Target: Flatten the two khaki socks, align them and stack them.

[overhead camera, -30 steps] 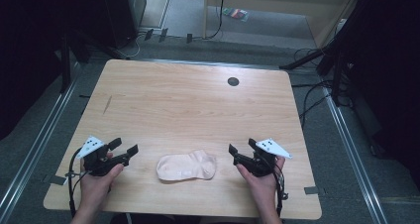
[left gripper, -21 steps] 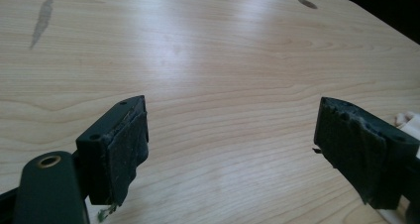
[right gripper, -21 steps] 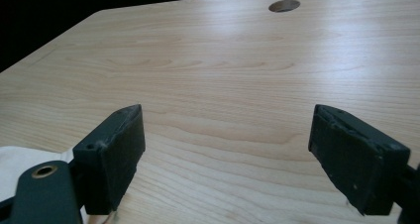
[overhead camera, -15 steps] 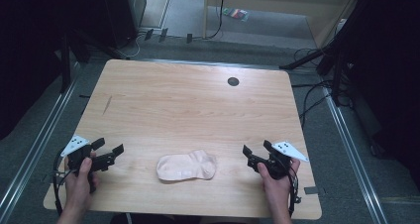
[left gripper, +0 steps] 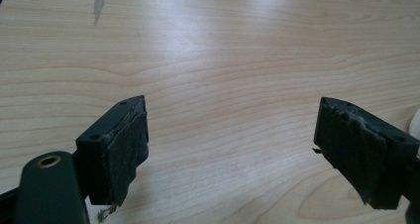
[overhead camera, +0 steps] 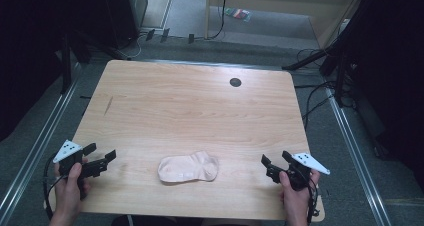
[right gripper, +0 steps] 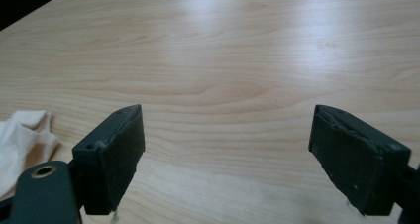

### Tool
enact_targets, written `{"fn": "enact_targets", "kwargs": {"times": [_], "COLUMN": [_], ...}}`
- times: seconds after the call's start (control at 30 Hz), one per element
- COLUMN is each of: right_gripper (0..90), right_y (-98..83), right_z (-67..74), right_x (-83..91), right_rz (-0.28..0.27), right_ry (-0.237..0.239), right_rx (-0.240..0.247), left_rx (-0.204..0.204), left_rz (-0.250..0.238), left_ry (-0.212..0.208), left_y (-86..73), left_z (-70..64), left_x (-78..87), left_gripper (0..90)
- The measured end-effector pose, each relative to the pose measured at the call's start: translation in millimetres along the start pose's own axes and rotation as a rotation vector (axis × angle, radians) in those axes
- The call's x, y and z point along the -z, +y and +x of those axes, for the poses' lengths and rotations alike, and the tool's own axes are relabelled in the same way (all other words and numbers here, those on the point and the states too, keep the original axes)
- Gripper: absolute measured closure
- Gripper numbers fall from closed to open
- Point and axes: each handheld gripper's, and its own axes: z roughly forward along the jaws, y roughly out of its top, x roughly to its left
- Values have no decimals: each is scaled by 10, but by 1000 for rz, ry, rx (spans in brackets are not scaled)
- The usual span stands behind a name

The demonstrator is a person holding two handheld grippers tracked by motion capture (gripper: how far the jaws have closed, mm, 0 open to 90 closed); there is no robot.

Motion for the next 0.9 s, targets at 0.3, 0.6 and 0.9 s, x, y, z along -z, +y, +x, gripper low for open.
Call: {"fn": "enact_targets", "kwargs": {"times": [0.3,0.6,0.9], "right_gripper": [142,144,148], "right_y": [-115,-233,-249], "right_z": [-247,-449,-466], "right_x": [173,356,332], "right_rz": [20,23,40], "right_ry": [-44,-73,-92], "right_rx": [-20,-31,-32], "left_rx": [-29,-19,-21], "left_rz": [11,19,26], "left_ry": [34,21,19], "left_y": [-83,-111,-112], "left_z": [81,113,102], "left_x": [140,147,128], "left_gripper": [142,142,139]}}
